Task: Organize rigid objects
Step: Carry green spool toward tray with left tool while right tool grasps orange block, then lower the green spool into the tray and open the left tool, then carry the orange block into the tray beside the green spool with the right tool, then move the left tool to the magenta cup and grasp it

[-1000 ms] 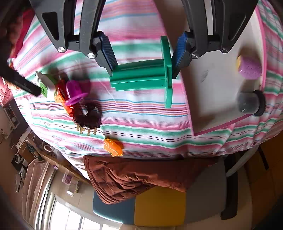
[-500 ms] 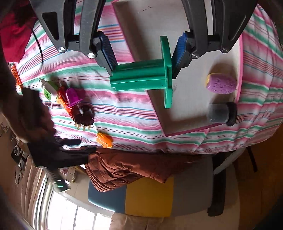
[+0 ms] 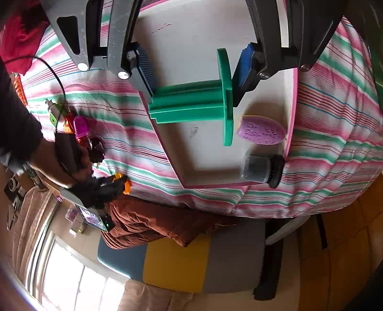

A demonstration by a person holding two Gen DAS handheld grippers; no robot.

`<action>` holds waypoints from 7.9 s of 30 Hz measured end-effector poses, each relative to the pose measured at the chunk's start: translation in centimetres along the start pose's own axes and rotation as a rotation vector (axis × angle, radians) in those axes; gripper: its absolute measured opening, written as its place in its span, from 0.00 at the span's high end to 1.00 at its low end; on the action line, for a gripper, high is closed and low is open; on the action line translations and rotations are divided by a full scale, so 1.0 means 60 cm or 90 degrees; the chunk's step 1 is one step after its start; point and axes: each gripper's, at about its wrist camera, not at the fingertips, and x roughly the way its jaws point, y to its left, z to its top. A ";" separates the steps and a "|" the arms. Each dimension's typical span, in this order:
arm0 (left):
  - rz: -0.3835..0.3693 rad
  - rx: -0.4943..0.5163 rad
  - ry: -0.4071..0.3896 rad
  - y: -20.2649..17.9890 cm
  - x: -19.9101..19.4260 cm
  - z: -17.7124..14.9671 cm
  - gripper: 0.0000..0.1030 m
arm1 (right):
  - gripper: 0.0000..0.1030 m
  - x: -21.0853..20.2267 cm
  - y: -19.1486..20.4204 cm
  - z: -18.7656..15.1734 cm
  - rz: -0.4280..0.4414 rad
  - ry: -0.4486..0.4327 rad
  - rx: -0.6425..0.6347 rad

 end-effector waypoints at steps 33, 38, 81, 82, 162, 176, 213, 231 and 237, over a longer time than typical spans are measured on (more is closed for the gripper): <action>0.092 0.046 -0.027 -0.009 -0.051 -0.030 0.42 | 0.76 -0.147 0.039 -0.411 0.188 -0.123 -0.171; 0.094 0.058 -0.022 -0.023 -0.033 -0.024 0.42 | 0.76 -0.146 0.039 -0.402 0.176 -0.119 -0.177; -0.043 -0.061 0.082 0.075 0.219 0.149 0.27 | 0.76 -0.146 0.051 -0.399 0.176 -0.130 -0.176; -0.039 -0.054 0.076 0.072 0.215 0.150 0.26 | 0.76 -0.146 0.051 -0.399 0.175 -0.130 -0.176; 0.097 -0.072 -0.037 0.139 -0.071 -0.086 0.23 | 0.76 -0.163 0.336 -0.304 0.190 -0.055 -0.165; 0.109 -0.083 -0.042 0.150 -0.074 -0.085 0.23 | 0.73 -0.124 0.351 -0.275 0.194 -0.040 -0.152; 0.074 0.011 -0.047 0.038 -0.076 -0.074 0.23 | 0.60 -0.285 -0.074 -0.394 0.045 -0.231 0.046; -0.079 0.102 0.031 -0.154 0.002 -0.033 0.28 | 0.55 -0.269 -0.304 -0.409 -0.013 -0.237 0.311; -0.148 0.084 0.106 -0.229 0.073 -0.022 0.41 | 0.54 -0.268 -0.300 -0.408 0.009 -0.228 0.315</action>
